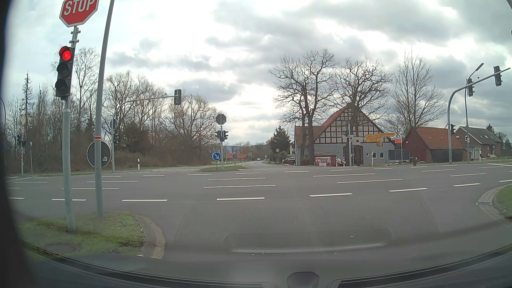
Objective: Follow the waypoints while adhering to traffic rules and regulations
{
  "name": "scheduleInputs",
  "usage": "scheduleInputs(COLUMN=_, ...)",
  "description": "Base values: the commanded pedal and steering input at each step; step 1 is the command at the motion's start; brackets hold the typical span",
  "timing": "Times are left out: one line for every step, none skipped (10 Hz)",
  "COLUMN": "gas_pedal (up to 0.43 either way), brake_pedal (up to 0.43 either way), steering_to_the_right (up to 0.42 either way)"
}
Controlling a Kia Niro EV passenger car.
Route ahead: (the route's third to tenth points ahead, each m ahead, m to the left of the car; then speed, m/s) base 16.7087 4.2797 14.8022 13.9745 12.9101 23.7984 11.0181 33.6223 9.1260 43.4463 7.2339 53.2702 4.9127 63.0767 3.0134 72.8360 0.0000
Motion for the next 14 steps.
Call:
scheduleInputs(gas_pedal=0.000, brake_pedal=0.232, steering_to_the_right=-0.002)
scheduleInputs(gas_pedal=0.000, brake_pedal=0.232, steering_to_the_right=-0.002)
scheduleInputs(gas_pedal=0.000, brake_pedal=0.232, steering_to_the_right=-0.002)
scheduleInputs(gas_pedal=0.000, brake_pedal=0.232, steering_to_the_right=-0.002)
scheduleInputs(gas_pedal=0.000, brake_pedal=0.232, steering_to_the_right=-0.002)
scheduleInputs(gas_pedal=0.000, brake_pedal=0.232, steering_to_the_right=-0.002)
scheduleInputs(gas_pedal=0.000, brake_pedal=0.232, steering_to_the_right=-0.002)
scheduleInputs(gas_pedal=0.000, brake_pedal=0.232, steering_to_the_right=-0.002)
scheduleInputs(gas_pedal=0.000, brake_pedal=0.232, steering_to_the_right=-0.002)
scheduleInputs(gas_pedal=0.000, brake_pedal=0.232, steering_to_the_right=-0.002)
scheduleInputs(gas_pedal=0.000, brake_pedal=0.232, steering_to_the_right=-0.002)
scheduleInputs(gas_pedal=0.000, brake_pedal=0.232, steering_to_the_right=-0.002)
scheduleInputs(gas_pedal=0.000, brake_pedal=0.232, steering_to_the_right=-0.002)
scheduleInputs(gas_pedal=0.000, brake_pedal=0.232, steering_to_the_right=-0.002)
